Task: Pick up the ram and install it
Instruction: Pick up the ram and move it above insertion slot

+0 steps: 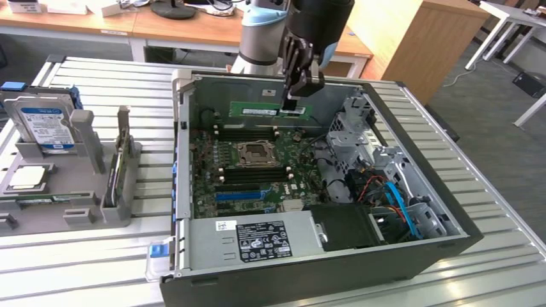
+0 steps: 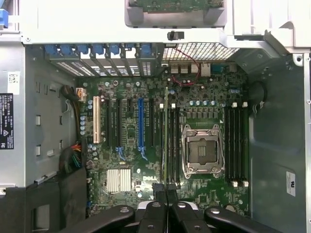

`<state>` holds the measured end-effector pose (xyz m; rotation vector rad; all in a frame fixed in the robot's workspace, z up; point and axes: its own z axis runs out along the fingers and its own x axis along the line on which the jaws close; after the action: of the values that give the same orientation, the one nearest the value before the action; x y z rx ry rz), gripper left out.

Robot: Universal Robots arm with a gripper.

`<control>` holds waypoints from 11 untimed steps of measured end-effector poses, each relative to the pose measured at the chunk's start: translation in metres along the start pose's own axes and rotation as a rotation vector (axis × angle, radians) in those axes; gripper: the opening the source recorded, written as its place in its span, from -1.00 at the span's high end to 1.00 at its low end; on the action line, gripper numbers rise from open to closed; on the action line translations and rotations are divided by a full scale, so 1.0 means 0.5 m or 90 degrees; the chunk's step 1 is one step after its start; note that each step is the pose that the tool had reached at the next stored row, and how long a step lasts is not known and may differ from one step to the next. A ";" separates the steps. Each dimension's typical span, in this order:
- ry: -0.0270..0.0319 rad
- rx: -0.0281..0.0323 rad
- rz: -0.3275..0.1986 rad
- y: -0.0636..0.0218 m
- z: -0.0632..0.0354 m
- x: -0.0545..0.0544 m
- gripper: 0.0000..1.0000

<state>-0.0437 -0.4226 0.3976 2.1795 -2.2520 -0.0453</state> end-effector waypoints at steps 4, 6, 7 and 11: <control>-0.0010 0.0000 0.000 0.000 0.001 -0.005 0.76; -0.0011 0.0000 0.000 0.000 0.001 -0.005 0.76; -0.0012 0.0000 0.000 0.000 0.001 -0.005 0.76; -0.0013 0.0000 0.000 0.000 0.001 -0.005 0.76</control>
<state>-0.0437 -0.4200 0.3970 2.1804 -2.2530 -0.0476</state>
